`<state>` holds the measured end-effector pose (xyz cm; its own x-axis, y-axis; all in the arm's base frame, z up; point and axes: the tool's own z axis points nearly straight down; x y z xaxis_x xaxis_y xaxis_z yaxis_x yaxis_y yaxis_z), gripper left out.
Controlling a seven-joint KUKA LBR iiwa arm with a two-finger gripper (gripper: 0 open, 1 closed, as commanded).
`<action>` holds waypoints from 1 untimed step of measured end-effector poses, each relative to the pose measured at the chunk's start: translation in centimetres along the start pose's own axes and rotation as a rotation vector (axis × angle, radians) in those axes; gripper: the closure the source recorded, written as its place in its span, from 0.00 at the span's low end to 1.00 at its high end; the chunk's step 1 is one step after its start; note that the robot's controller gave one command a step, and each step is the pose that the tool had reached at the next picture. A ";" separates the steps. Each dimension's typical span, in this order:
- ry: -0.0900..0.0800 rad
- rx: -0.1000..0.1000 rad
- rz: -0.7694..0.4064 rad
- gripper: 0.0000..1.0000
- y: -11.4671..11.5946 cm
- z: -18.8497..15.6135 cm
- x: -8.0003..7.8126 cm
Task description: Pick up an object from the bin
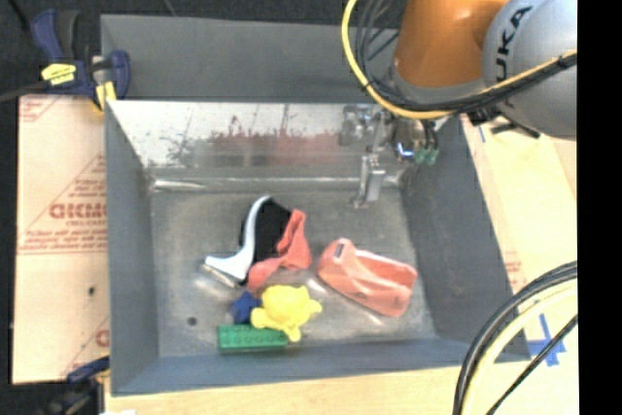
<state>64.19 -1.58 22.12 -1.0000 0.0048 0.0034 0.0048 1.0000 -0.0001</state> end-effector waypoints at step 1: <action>-0.008 0.000 0.000 0.00 0.0 -0.5 -0.1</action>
Offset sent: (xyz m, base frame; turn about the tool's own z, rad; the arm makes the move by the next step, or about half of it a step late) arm -0.0418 0.0260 -0.0936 0.0009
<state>64.31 -1.58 22.66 -1.0000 0.0048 -0.0048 0.0048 1.0000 -0.0001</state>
